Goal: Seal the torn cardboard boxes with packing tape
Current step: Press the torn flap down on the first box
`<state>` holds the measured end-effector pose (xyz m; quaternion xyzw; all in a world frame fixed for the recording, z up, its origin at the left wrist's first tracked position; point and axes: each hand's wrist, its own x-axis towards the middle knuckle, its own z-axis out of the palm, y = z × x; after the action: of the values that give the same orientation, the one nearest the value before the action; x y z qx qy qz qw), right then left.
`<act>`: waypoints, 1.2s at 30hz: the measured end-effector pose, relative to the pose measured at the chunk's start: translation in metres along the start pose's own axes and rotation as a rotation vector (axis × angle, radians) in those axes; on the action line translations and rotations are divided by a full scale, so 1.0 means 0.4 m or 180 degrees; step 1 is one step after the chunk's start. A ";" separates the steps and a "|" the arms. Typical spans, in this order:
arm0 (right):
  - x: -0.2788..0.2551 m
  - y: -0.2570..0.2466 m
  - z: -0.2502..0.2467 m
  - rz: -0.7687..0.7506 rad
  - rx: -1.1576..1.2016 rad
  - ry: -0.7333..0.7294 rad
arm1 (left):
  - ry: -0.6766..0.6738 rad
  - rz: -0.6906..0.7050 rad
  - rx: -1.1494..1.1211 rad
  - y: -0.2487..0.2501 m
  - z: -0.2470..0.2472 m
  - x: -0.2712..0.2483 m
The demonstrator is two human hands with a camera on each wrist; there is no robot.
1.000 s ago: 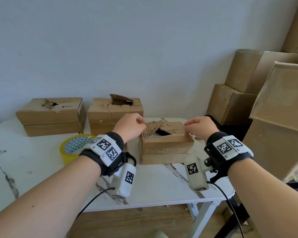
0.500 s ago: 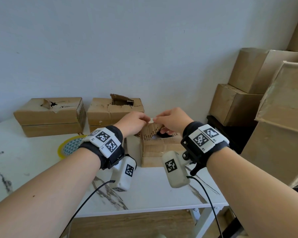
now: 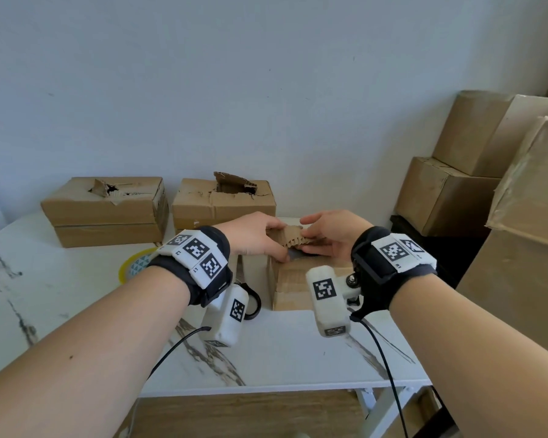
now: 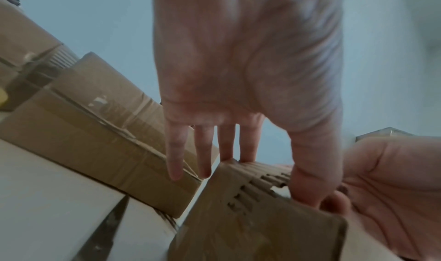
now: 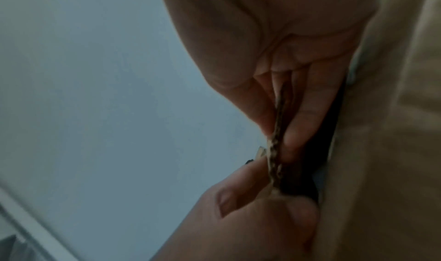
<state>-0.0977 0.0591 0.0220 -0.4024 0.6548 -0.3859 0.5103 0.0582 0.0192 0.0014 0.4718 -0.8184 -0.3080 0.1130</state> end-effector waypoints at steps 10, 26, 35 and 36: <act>-0.003 0.005 -0.058 -0.0029 -0.0847 0.0230 | -0.0053 -0.0007 -0.0042 0.000 0.003 0.001; 0.013 0.019 -0.101 -0.0198 -0.1693 0.0417 | 0.0197 0.0341 -0.0283 0.022 0.047 0.025; 0.016 0.028 -0.106 -0.0299 -0.1992 0.0357 | 0.0267 0.0405 -0.0197 0.021 0.045 0.031; 0.019 0.029 -0.106 -0.0286 -0.1985 0.0367 | 0.0312 0.0395 -0.0183 0.020 0.046 0.033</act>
<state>-0.1420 0.0607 0.0165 -0.5454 0.7509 -0.2110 0.3069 0.0370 0.0185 -0.0095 0.4312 -0.8304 -0.3003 0.1854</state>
